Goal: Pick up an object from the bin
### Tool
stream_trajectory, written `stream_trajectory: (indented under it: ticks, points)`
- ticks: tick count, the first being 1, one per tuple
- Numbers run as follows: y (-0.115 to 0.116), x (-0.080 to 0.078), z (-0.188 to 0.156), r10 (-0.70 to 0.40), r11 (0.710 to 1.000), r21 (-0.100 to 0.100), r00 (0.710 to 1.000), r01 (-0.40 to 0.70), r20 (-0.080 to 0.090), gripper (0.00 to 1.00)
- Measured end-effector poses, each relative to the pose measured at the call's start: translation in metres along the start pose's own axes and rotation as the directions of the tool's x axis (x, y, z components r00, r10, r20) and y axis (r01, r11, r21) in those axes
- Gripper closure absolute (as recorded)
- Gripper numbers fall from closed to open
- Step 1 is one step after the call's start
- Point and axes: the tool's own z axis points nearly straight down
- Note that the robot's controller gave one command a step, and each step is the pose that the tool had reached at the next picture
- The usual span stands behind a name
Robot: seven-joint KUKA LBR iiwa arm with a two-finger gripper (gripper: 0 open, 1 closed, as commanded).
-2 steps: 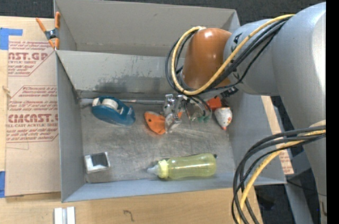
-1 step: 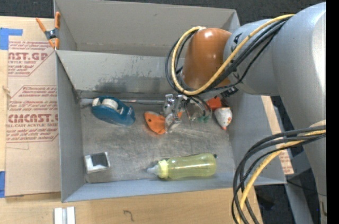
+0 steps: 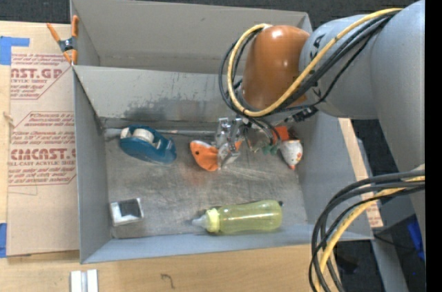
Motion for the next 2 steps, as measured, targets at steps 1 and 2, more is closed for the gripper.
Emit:
stream_trajectory:
  ticks: [1,2]
  points:
    - [0.0213,-0.0015,-0.1282,-0.07,0.998,0.001,0.998,0.07,0.008,1.0]
    - [0.0213,-0.0015,-0.1281,-0.07,0.998,0.001,0.998,0.07,0.008,1.0]
